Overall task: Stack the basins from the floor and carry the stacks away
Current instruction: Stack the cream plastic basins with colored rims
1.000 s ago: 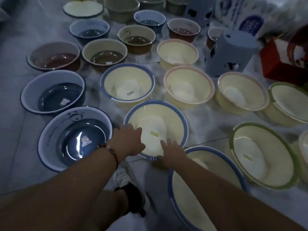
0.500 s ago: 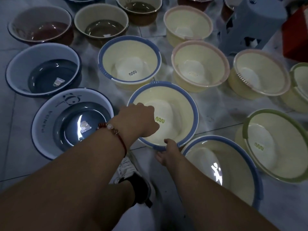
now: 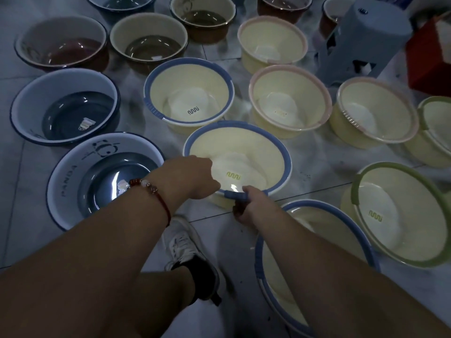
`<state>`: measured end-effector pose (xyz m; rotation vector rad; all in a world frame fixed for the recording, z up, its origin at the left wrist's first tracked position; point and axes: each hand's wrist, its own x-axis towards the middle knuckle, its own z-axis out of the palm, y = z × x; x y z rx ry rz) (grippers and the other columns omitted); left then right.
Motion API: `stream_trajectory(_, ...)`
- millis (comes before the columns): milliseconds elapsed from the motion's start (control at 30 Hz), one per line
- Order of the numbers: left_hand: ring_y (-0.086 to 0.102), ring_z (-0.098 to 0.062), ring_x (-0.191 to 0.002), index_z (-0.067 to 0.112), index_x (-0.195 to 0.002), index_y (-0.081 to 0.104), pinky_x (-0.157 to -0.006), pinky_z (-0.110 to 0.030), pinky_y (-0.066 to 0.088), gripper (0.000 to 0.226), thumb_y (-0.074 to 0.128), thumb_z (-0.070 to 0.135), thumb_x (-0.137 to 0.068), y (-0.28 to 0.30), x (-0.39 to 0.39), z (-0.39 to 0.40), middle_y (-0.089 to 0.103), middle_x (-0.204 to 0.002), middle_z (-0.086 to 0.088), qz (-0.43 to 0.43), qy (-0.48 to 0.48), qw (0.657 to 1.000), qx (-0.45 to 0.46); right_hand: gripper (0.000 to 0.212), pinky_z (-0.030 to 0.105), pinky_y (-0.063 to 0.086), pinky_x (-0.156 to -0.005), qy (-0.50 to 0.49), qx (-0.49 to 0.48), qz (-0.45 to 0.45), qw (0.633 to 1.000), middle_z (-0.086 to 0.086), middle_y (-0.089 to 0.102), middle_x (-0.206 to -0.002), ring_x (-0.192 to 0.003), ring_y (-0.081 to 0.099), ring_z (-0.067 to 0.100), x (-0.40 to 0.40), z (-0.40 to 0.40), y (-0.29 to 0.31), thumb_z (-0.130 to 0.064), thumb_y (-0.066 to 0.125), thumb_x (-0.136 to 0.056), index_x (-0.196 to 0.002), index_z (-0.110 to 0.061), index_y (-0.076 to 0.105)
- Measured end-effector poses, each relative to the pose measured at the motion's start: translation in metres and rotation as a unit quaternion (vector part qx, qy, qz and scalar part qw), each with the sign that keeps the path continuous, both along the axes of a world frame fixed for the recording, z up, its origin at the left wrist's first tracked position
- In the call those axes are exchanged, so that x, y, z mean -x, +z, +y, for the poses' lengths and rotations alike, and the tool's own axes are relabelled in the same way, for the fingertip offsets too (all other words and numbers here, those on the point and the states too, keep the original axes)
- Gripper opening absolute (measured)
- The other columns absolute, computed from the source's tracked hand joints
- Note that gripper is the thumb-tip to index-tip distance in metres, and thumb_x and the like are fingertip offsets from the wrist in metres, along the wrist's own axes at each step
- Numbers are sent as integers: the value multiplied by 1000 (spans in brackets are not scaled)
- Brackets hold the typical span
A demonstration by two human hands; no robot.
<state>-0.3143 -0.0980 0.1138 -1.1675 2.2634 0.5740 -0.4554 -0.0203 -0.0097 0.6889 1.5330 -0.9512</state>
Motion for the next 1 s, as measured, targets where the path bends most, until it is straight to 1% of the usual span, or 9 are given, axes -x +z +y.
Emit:
stream_trajectory(67, 45, -28, -133, 18, -150, 34, -107, -40, 41, 63, 46, 50, -98, 4, 0, -1, 42, -151, -8, 11, 8, 1000, -9, 35, 36, 47, -58, 40, 11, 14, 999, 7, 60, -91, -80, 57, 22, 15, -2, 13, -22, 72, -85, -113, -10, 55)
stream_trajectory(200, 45, -28, -134, 16, -150, 35, -106, -37, 40, 63, 48, 48, -98, 9, 1, -4, 42, -152, -9, 32, 18, 999, -4, 19, 33, 42, -55, 63, 16, 41, 997, 2, 55, -69, -64, 52, 16, 61, 15, 37, -15, 72, -83, -92, -10, 56)
stream_trajectory(400, 48, -29, -129, 15, -145, 39, -104, -39, 42, 58, 51, 47, -97, 10, 8, 3, 47, -147, -12, 80, 47, 996, 11, 13, 27, 46, -50, 127, 65, 118, 983, 5, 56, -53, -60, 49, 16, 126, 72, 102, -11, 63, -89, -81, -10, 52)
stream_trajectory(467, 52, -29, -124, 18, -145, 39, -102, -41, 44, 59, 53, 48, -96, 10, 11, 7, 51, -143, -10, 114, 54, 992, 15, 9, 28, 51, -45, 126, 79, 132, 980, 9, 58, -62, -64, 54, 21, 148, 97, 125, -10, 61, -90, -86, -7, 53)
stream_trajectory(667, 45, -28, -134, 17, -152, 29, -107, -40, 39, 70, 58, 44, -95, 7, 40, 28, 43, -151, -7, 209, 97, 972, -51, 19, 32, 48, -57, 136, 70, 179, 972, 7, 50, -51, -53, 50, 20, 209, 185, 164, -12, 69, -83, -79, -8, 52)
stream_trajectory(733, 48, -27, -130, 17, -150, 31, -104, -39, 41, 70, 61, 45, -93, 2, 55, 38, 46, -148, -7, 230, 133, 961, -76, 22, 35, 55, -70, 131, 83, 179, 971, 11, 58, -70, -67, 58, 24, 223, 214, 172, -13, 72, -79, -92, -6, 56)
stream_trajectory(800, 57, -26, -113, 24, -139, 40, -88, -39, 49, 56, 62, 45, -92, 0, 71, 50, 57, -132, -6, 249, 178, 944, -122, 38, 39, 52, -87, 123, 86, 177, 973, 15, 59, -95, -86, 57, 28, 235, 240, 174, -13, 74, -75, -109, -7, 58)
stream_trajectory(867, 63, -26, -99, 26, -125, 49, -73, -37, 54, 37, 62, 42, -94, 0, 87, 65, 66, -113, -6, 271, 231, 915, -187, 31, 37, 52, -81, 123, 98, 175, 972, 15, 63, -93, -82, 61, 29, 241, 262, 175, -14, 70, -80, -108, -6, 60)
stream_trajectory(1000, 68, -33, -93, 15, -111, 61, -75, -41, 58, 18, 62, 24, -95, -3, 112, 90, 71, -104, -15, 279, 274, 884, -258, 32, 41, 57, -80, 76, 118, 181, 973, 18, 72, -107, -95, 67, 34, 241, 301, 150, -23, 70, -87, -112, -4, 67)
